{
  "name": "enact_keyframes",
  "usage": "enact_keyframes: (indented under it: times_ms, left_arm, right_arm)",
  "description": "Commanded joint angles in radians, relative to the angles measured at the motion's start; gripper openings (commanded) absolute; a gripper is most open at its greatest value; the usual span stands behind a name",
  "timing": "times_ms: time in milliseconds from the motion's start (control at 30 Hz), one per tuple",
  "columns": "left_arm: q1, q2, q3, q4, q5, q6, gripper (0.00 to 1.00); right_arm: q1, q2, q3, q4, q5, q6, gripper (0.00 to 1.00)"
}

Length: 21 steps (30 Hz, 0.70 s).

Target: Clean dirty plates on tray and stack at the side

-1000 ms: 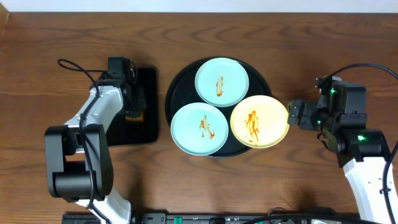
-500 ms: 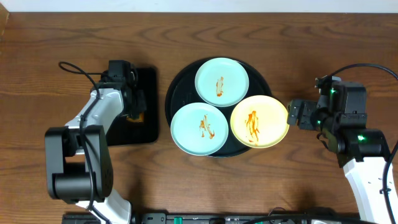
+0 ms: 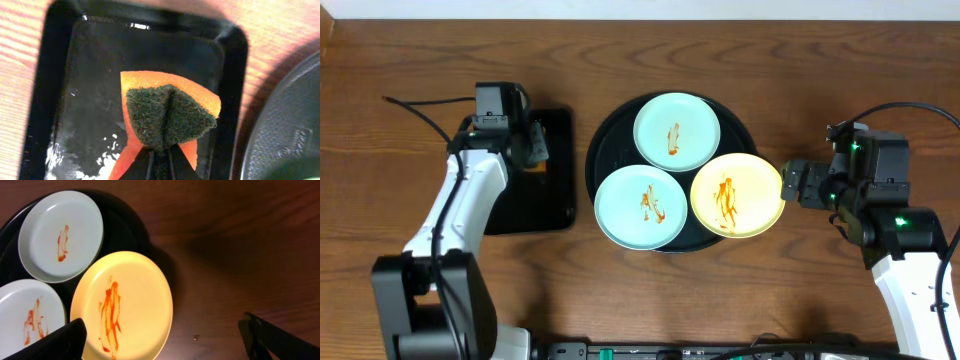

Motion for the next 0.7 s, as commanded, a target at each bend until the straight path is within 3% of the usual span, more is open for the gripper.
enact_keyframes:
  times_ms: [0,333,667]
  left_arm:
    - [0.004,0.060,-0.023,-0.004,0.006,-0.042,0.07]
    - [0.003,0.172,-0.023,-0.016,0.006,-0.042,0.08]
    - [0.003,0.085,0.000,-0.048,0.040,-0.041,0.07]
  right_arm:
    - [-0.006,-0.003,0.019,-0.002,-0.008,0.010,0.96]
    - [-0.006,0.002,0.019,-0.006,-0.008,0.006,0.98]
    - [-0.005,0.042,0.019,-0.036,-0.008,-0.027,0.99]
